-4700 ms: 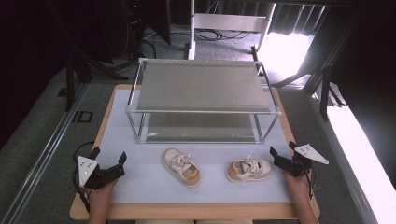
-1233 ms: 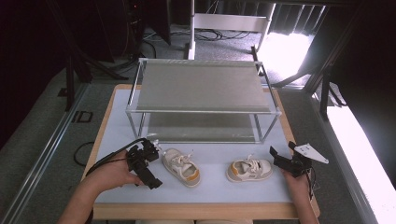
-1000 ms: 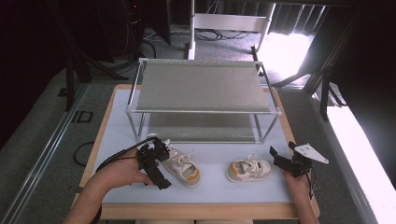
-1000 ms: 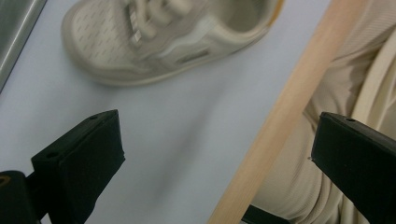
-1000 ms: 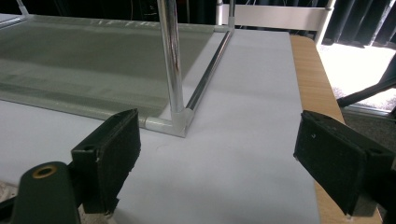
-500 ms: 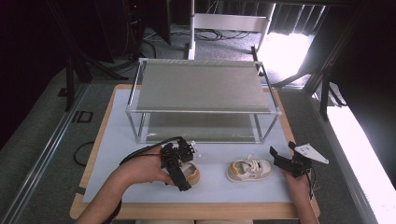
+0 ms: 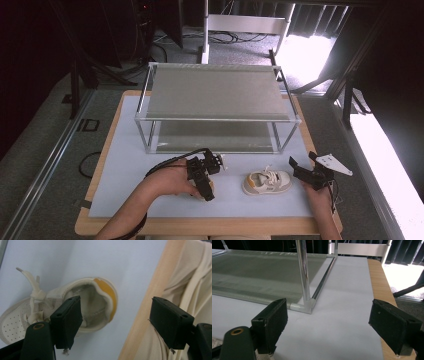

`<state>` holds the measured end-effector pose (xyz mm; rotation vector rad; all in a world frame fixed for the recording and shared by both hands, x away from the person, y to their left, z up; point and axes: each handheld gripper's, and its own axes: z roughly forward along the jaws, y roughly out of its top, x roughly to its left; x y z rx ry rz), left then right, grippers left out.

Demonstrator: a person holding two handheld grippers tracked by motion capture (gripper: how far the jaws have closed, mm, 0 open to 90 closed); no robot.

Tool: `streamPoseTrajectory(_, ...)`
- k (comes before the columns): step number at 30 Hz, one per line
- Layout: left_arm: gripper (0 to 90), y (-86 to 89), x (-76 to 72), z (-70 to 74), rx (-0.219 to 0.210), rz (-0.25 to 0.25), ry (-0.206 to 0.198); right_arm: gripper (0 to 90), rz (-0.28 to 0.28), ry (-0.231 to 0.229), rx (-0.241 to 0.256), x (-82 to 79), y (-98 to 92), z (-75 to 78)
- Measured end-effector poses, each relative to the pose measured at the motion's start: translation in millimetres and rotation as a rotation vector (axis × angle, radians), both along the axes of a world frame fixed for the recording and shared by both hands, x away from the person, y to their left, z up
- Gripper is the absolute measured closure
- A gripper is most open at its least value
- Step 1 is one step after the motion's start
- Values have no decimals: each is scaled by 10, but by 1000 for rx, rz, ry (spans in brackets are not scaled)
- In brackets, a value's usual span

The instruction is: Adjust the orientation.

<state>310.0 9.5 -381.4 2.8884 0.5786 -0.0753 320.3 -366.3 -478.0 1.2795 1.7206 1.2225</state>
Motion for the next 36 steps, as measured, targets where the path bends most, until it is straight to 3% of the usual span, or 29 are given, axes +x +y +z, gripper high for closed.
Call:
streamPoseTrajectory(4, 351, -50, 44, -84, 38, 24, 1, 149, -1, 0, 2, 0, -2, 0)
streamPoseTrajectory(8, 430, -53, 105, -146, 29, 76, 22, 149, -1, 0, 2, 0, -2, 0)
streamPoseTrajectory(15, 528, -106, 147, -233, 53, 81, 65, 149, -2, 0, 3, 1, -4, 0)
streamPoseTrajectory(20, 644, -132, 165, -282, 51, 68, 103, 149, -1, -1, 2, 1, -4, 0)
streamPoseTrajectory(24, 711, -138, 158, -279, 55, 37, 108, 149, -1, 0, 6, 1, -6, 0)
streamPoseTrajectory(28, 740, -108, 126, -262, 61, -61, 102, 149, 0, 0, 6, 1, -7, 0)
streamPoseTrajectory(30, 754, -89, 108, -235, 65, -101, 78, 150, -1, 0, 7, 1, -7, 0)
streamPoseTrajectory(32, 761, -72, 92, -202, 42, -129, 73, 149, 0, 1, 4, 2, -5, 0)
streamPoseTrajectory(34, 765, -65, 81, -161, 27, -165, 88, 149, 0, 1, 3, 2, -4, 0)
streamPoseTrajectory(36, 763, -70, 58, -149, 47, -205, 88, 149, -1, 0, 2, 1, -4, 0)
